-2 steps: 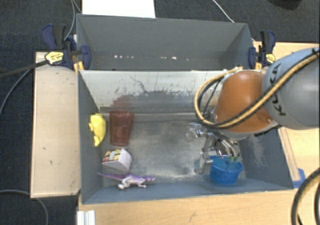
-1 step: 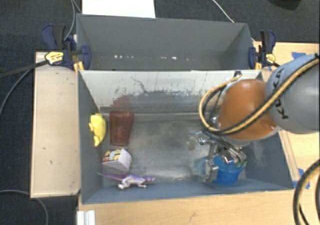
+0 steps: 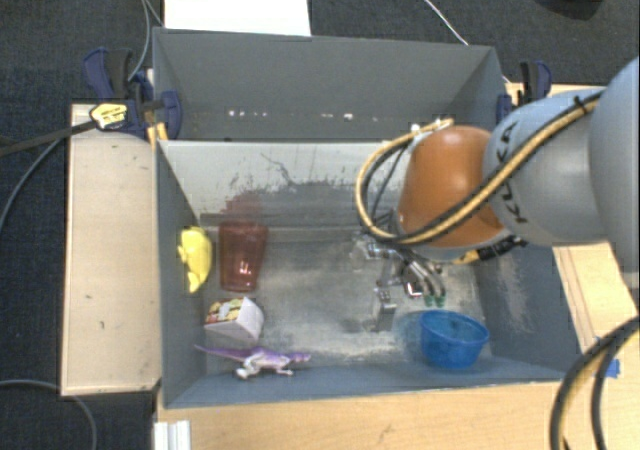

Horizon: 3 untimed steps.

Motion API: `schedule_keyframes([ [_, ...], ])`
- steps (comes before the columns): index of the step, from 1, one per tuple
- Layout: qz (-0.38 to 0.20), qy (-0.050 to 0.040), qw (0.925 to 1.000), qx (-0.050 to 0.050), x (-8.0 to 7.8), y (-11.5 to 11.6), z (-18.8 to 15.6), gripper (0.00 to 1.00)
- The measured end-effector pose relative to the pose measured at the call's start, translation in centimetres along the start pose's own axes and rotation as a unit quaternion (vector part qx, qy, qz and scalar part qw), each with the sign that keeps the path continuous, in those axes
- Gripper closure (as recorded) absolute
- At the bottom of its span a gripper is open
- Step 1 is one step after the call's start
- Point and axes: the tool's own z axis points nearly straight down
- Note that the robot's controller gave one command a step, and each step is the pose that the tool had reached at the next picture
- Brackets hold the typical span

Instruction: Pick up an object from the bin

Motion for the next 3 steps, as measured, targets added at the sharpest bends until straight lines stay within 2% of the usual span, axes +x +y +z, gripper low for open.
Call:
schedule_keyframes([
  [1, -0.124, 0.0004, 0.9923, -0.003, 0.5, -1.2, -2.7, 0.00],
  [2, -0.240, 0.0002, 0.9707, 0.002, -1.0, -2.8, -3.1, 0.00],
  [3, -0.298, 0.0042, 0.9546, -0.005, 2.5, -0.9, -7.5, 0.00],
])
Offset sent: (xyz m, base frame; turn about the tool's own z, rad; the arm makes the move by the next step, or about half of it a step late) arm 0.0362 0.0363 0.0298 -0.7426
